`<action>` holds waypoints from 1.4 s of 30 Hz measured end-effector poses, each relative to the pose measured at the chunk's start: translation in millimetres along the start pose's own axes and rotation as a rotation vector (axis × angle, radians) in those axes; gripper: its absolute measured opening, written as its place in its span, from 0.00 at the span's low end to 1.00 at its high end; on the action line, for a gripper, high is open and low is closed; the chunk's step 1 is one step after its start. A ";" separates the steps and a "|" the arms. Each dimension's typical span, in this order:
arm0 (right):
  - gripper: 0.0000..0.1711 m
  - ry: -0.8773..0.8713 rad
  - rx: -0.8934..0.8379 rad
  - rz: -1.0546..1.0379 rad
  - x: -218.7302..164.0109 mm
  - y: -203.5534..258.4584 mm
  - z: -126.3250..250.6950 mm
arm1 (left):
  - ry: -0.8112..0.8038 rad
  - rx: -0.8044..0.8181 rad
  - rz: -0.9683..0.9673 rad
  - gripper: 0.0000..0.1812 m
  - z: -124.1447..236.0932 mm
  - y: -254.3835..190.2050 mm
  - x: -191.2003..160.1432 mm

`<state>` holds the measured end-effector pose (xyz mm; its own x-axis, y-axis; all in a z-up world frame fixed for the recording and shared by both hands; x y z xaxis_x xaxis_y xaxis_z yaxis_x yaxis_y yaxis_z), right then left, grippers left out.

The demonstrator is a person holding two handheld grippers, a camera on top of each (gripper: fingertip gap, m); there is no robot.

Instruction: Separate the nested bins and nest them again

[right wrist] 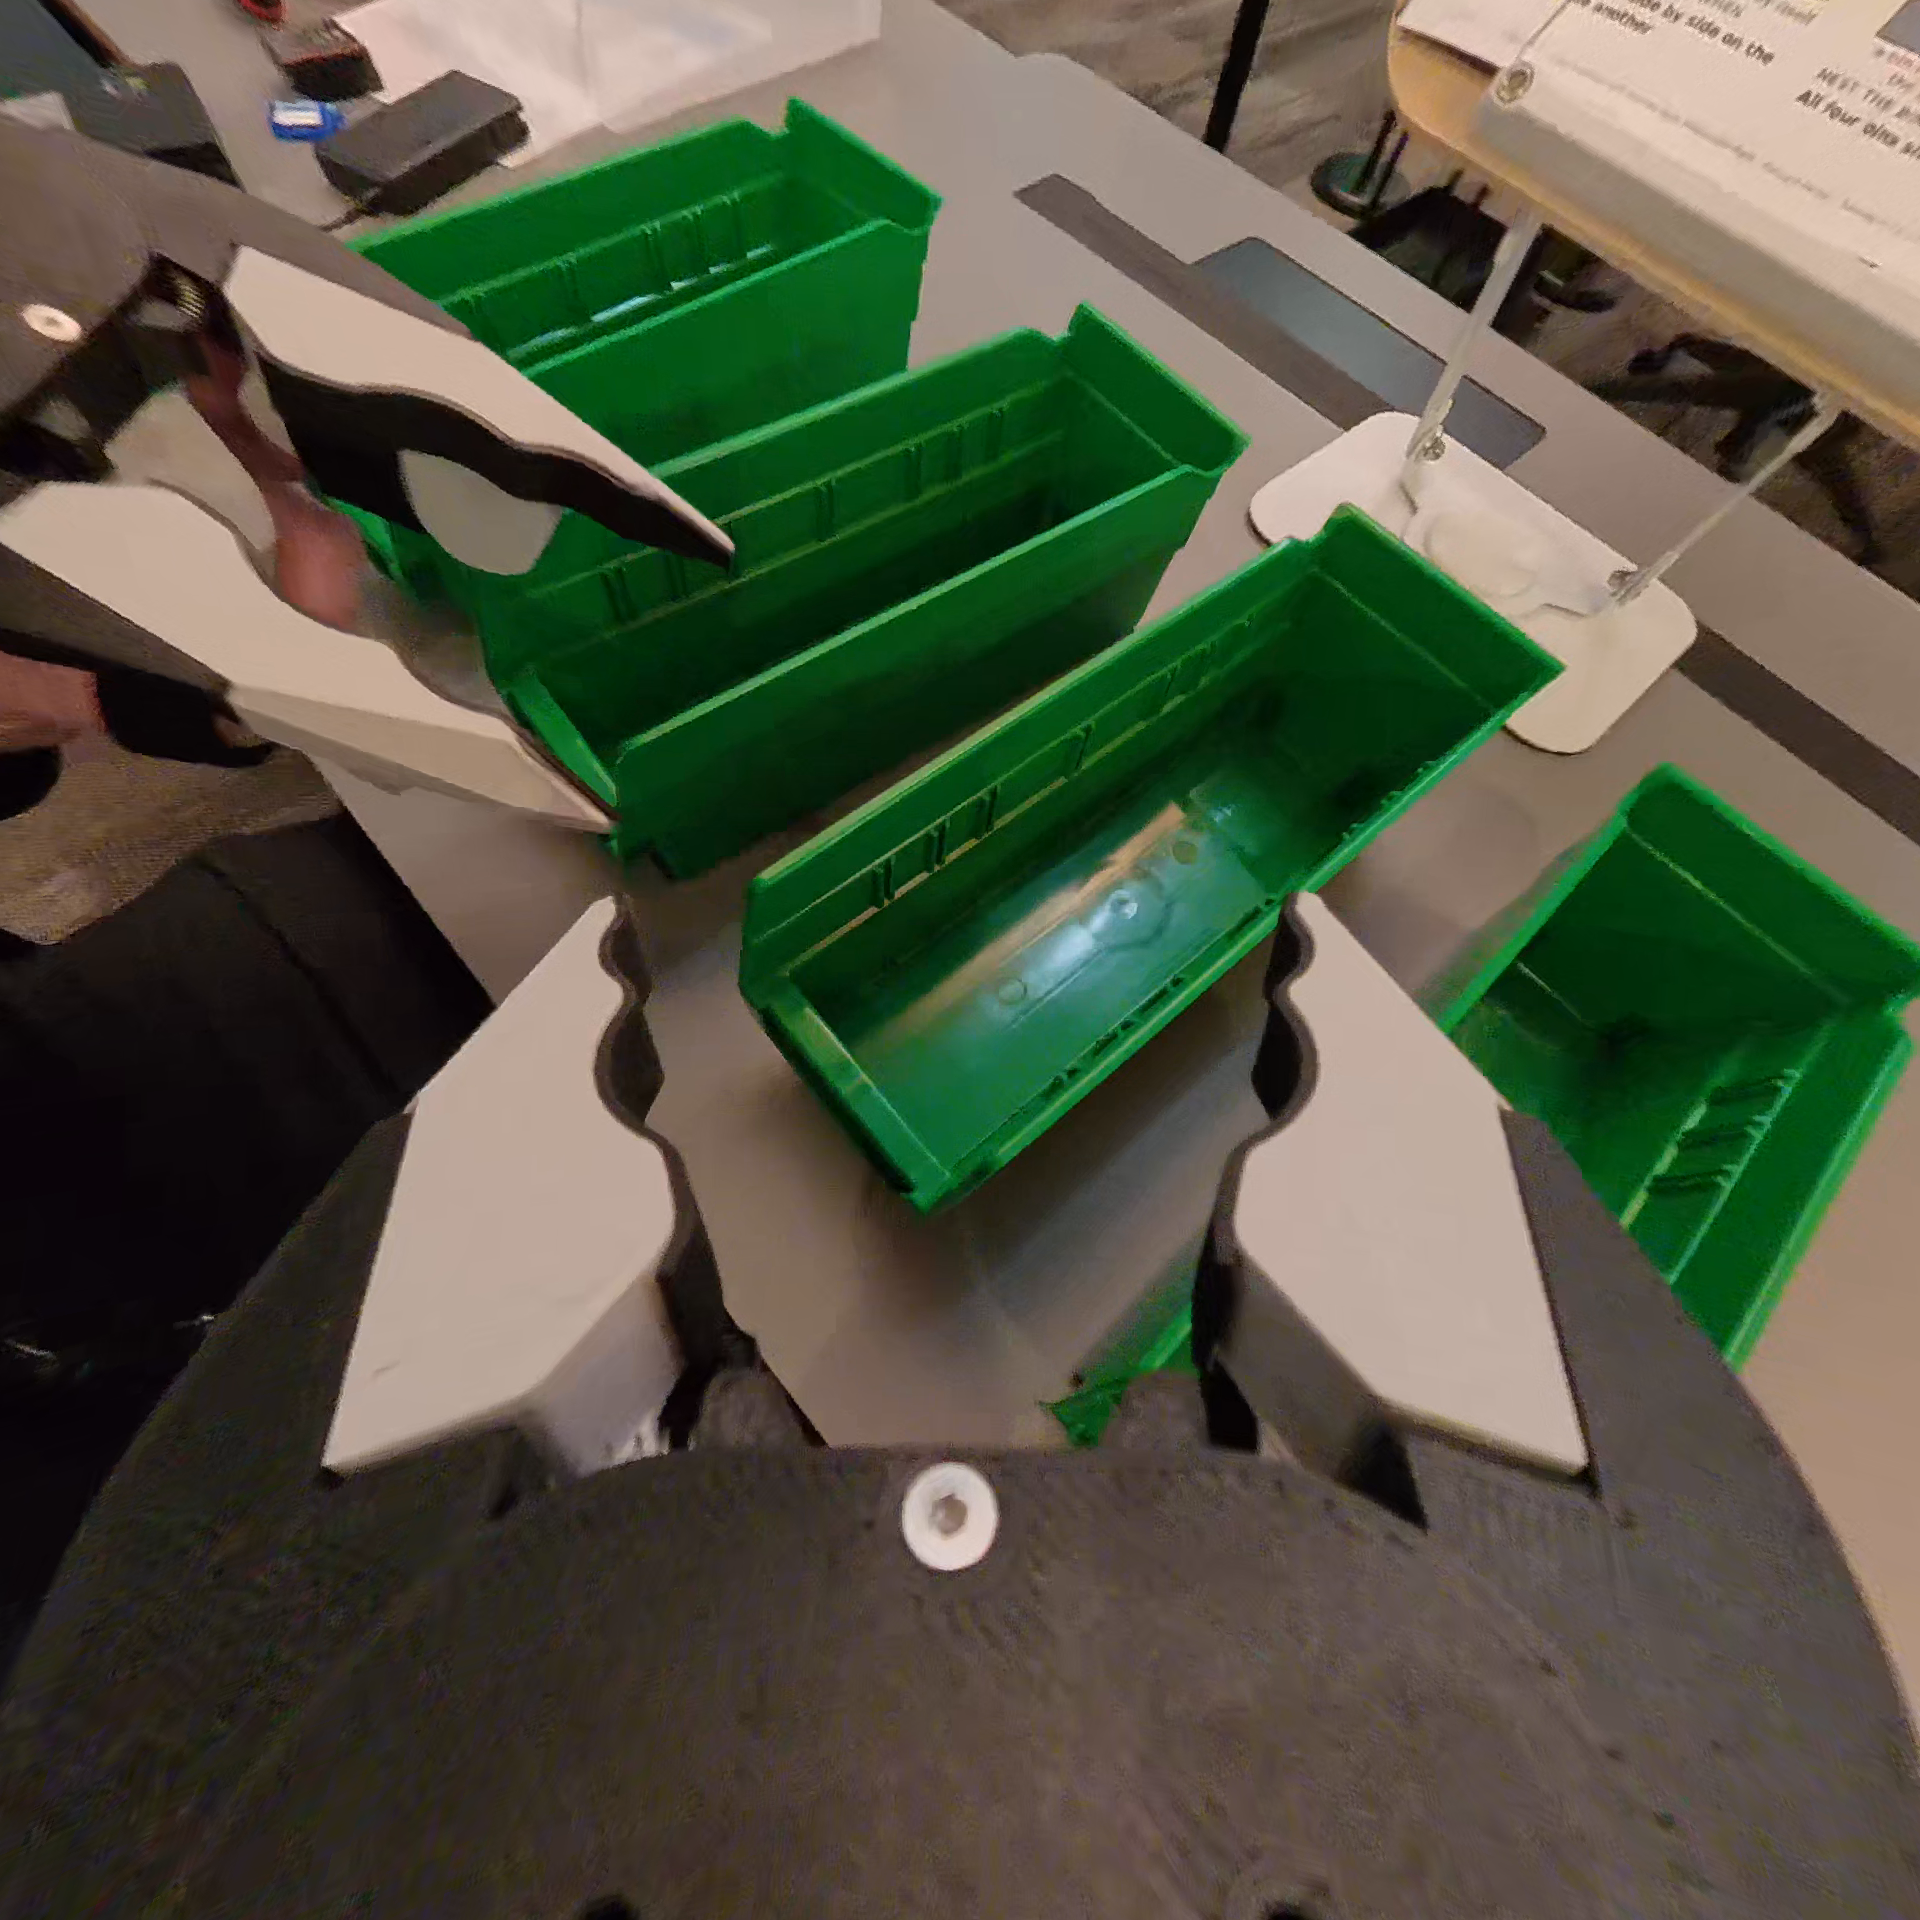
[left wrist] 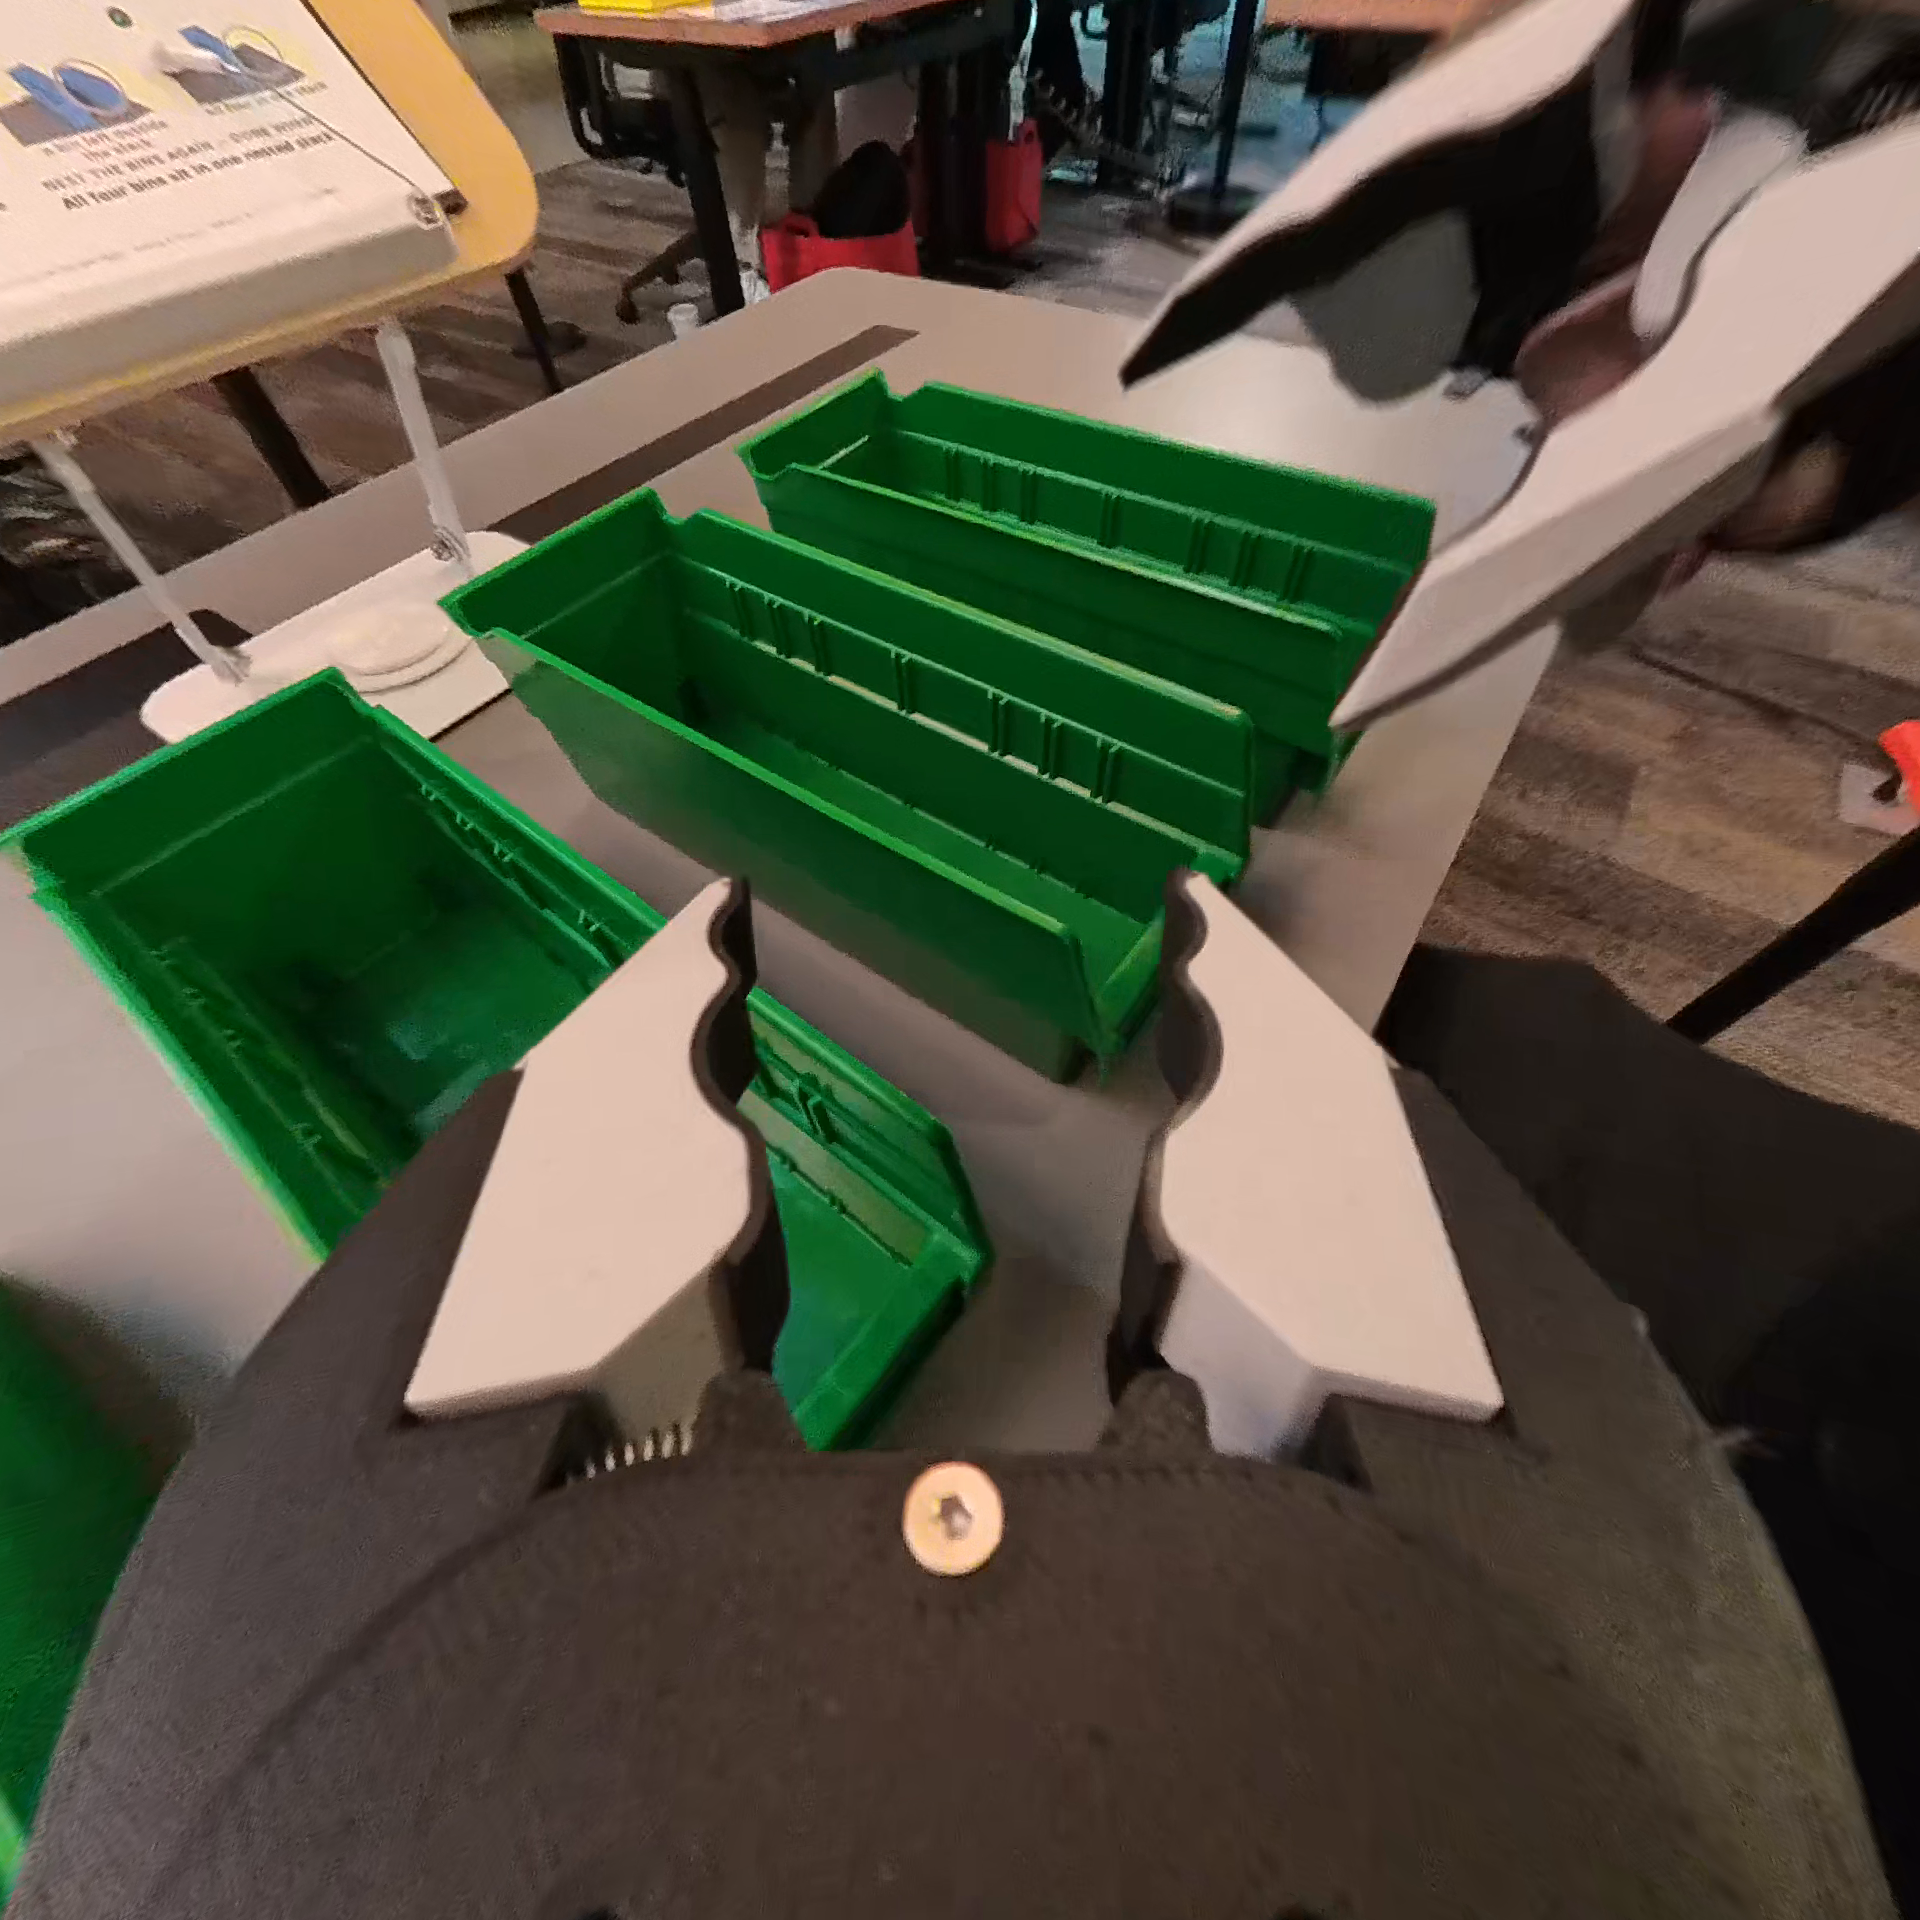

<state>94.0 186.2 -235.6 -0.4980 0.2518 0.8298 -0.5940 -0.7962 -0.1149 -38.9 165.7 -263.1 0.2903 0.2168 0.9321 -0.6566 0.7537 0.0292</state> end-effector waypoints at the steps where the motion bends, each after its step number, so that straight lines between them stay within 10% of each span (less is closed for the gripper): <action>1: 0.70 -0.009 -0.023 -0.009 -2.2 2.4 -2.6 | -0.019 -0.012 0.023 0.42 2.8 -0.3 1.1; 6: 0.72 -0.238 -0.131 -0.104 7.0 10.9 -1.9 | -0.109 -0.115 0.082 0.42 15.0 -6.2 6.2; 19: 0.81 0.111 -0.104 -0.179 34.8 -22.3 -54.8 | -0.258 -0.156 0.093 0.39 71.2 -0.4 2.8; 42: 0.86 0.470 -0.122 -0.406 -3.4 -44.6 -110.3 | -0.239 -0.139 0.121 0.37 66.0 1.8 -7.1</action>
<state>52.5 281.5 -293.6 -0.4254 0.7577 0.4950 -0.8479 -0.5249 0.0749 -88.1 124.6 -245.9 0.0325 0.1706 0.9848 -0.5699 0.8126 -0.1220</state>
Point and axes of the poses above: each gripper's, where its closed fingertips meet, z back along the fingers, x out of its top, y = z × x across the jaws, the point moved 4 cm from there along z, back along the fingers, and after that the axes turned 1 degree about -x, right-handed, at the moved point
